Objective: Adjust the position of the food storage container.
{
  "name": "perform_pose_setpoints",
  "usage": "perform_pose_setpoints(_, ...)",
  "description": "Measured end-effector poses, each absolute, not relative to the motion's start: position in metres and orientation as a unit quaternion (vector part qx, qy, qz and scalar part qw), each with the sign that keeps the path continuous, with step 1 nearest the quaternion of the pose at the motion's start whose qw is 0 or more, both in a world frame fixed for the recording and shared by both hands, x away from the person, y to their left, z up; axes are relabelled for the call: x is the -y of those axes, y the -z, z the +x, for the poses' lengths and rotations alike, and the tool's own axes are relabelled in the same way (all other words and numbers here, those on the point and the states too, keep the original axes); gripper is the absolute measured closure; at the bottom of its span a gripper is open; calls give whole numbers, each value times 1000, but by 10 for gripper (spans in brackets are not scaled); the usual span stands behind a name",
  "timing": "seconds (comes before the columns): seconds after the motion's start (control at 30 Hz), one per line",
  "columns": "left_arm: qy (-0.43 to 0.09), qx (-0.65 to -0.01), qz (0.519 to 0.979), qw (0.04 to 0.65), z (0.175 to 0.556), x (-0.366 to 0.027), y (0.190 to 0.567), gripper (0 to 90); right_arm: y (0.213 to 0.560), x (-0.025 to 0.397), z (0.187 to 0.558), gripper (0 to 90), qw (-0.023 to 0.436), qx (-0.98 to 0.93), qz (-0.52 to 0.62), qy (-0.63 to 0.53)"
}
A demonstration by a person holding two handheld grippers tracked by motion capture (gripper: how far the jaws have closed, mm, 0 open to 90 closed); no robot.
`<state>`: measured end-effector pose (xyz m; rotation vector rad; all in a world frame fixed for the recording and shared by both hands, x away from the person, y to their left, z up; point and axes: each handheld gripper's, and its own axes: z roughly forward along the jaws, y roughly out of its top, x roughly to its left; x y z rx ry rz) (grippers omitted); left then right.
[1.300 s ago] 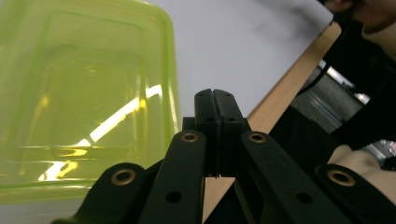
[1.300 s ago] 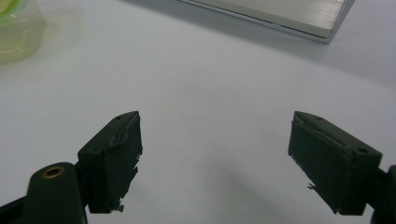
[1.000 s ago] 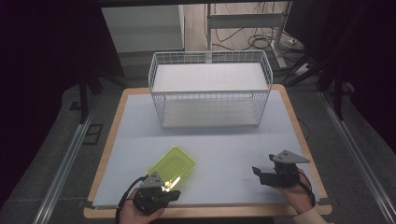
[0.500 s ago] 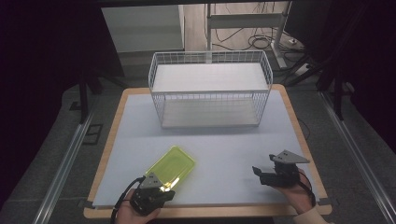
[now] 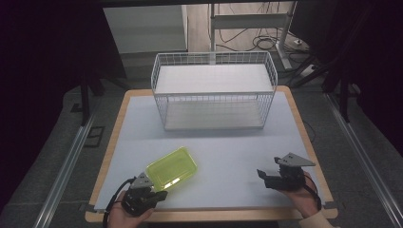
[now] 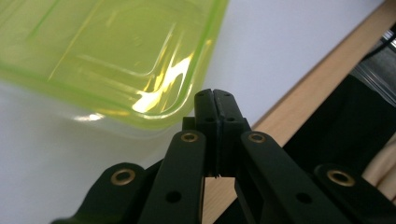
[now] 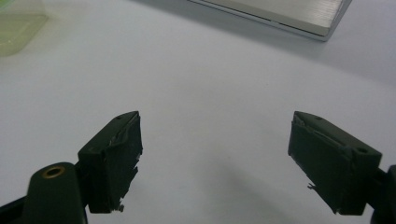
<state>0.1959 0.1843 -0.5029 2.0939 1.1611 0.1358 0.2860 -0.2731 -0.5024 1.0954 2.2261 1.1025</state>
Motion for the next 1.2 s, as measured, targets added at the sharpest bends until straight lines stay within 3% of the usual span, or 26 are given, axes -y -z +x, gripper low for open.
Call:
perform_pose_setpoints(0.83,-75,-487,789,367,219,-208,504,900,503,272,286,181,213,-804,392,-393)
perform_pose_setpoints(0.97,-64,-487,776,396,214,-216,496,900,503,272,286,181,212,-804,392,-394)
perform_pose_setpoints(1.2,-90,-513,744,420,218,-243,479,900,502,273,286,181,215,-801,396,-394)
